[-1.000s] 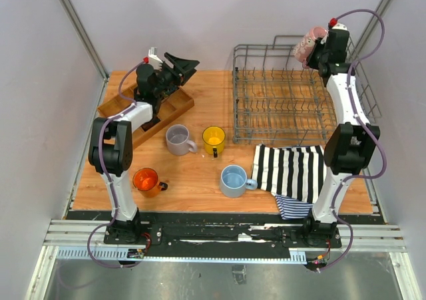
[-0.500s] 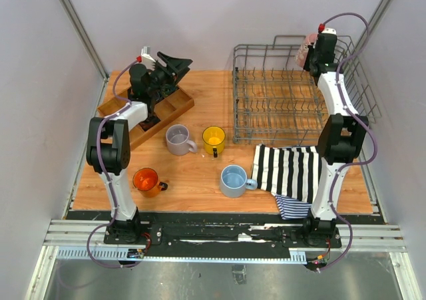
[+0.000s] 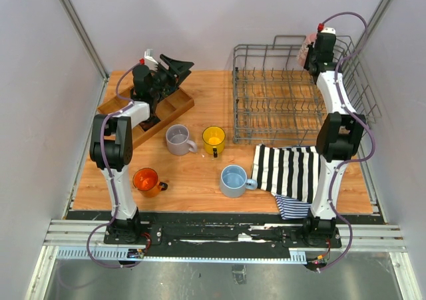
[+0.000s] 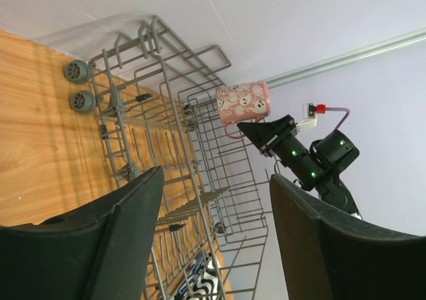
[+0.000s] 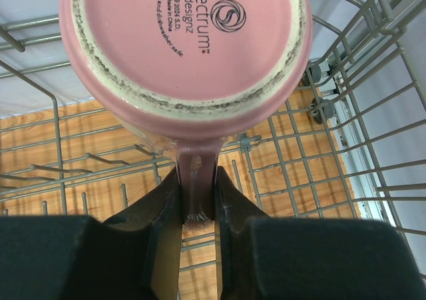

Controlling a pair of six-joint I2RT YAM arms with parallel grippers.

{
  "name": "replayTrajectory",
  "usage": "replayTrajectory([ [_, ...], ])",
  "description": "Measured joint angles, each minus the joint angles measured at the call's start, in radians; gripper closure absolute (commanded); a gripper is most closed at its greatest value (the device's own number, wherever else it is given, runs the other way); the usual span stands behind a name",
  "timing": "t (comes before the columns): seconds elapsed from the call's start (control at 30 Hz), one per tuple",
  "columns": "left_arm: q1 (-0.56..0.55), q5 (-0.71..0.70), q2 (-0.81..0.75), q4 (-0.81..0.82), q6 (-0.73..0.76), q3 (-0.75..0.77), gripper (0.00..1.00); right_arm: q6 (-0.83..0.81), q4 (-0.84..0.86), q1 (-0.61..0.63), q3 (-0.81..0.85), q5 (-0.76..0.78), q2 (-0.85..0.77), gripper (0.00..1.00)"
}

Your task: Load the cups into the dish rack

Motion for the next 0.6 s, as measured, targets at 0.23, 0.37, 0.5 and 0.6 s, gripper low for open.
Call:
replayTrajectory([
  [0.23, 0.0, 0.0, 0.003, 0.0, 0.0, 0.006, 0.31, 0.0, 0.008, -0.014, -0.011, 0.001, 0.0, 0.99],
  [0.37, 0.0, 0.0, 0.005, 0.0, 0.0, 0.006, 0.31, 0.001, 0.006, -0.027, -0.029, 0.0, 0.0, 0.99],
  [0.5, 0.0, 0.0, 0.005, 0.0, 0.0, 0.006, 0.32, 0.002, 0.005, -0.032, -0.041, 0.0, 0.0, 0.99],
  [0.6, 0.0, 0.0, 0.005, 0.0, 0.0, 0.006, 0.32, 0.005, 0.004, -0.032, -0.048, -0.004, 0.0, 0.99],
])
